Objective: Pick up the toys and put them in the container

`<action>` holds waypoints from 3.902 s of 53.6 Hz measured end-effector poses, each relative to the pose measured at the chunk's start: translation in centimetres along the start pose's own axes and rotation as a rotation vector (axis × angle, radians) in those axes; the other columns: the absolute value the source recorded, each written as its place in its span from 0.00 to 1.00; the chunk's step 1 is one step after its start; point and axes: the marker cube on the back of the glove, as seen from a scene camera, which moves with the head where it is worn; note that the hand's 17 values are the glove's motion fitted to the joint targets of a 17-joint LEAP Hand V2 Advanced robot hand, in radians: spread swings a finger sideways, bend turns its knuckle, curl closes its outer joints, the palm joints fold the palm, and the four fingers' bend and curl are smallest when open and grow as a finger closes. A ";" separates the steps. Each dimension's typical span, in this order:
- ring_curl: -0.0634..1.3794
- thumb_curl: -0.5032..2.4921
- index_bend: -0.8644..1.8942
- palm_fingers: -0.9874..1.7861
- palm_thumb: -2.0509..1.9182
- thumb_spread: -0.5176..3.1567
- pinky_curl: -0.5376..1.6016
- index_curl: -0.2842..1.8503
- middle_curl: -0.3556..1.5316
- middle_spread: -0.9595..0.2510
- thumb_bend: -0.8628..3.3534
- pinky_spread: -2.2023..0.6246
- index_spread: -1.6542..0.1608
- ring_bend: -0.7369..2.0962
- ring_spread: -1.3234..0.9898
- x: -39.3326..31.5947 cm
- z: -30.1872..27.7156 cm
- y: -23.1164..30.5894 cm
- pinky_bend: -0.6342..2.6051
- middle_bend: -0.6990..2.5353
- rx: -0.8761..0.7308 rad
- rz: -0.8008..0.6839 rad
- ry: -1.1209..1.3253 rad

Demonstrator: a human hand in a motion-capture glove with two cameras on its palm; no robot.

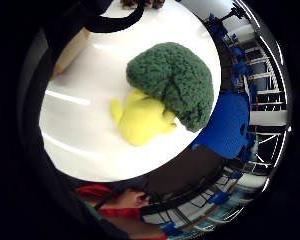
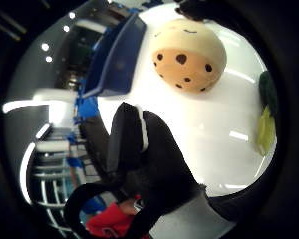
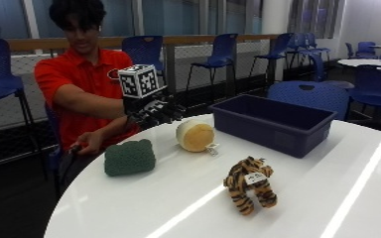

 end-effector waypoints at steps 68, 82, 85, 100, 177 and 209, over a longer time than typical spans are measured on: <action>0.18 0.20 0.38 0.34 0.48 0.42 0.39 0.26 0.36 0.66 0.18 0.79 0.71 0.32 0.52 13.2 2.8 -1.6 0.36 0.28 -0.048 0.255 0.142; 0.16 0.21 0.35 0.32 0.49 0.42 0.45 0.25 0.33 0.70 0.19 0.81 0.71 0.31 0.54 14.5 5.4 -1.5 0.51 0.25 -0.109 0.285 0.083; 0.16 0.21 0.36 0.32 0.49 0.42 0.46 0.25 0.33 0.71 0.19 0.81 0.71 0.32 0.55 14.8 5.5 -1.3 0.54 0.25 -0.123 0.294 0.079; 0.25 0.24 0.36 0.38 0.53 0.46 0.45 0.23 0.32 0.73 0.21 0.77 0.70 0.48 0.55 14.4 5.6 -1.5 0.54 0.28 -0.150 0.323 0.100; 0.54 0.58 0.59 0.66 0.64 0.27 0.53 0.56 0.73 0.42 0.32 0.64 0.71 0.76 0.38 -28.2 -11.9 -27.0 0.57 0.54 0.134 -0.220 0.035; 0.30 0.43 0.35 0.22 0.48 0.42 0.46 0.40 0.52 0.66 0.18 0.78 0.71 0.39 0.52 -23.5 -8.2 -22.0 0.53 0.26 -0.054 -0.399 0.100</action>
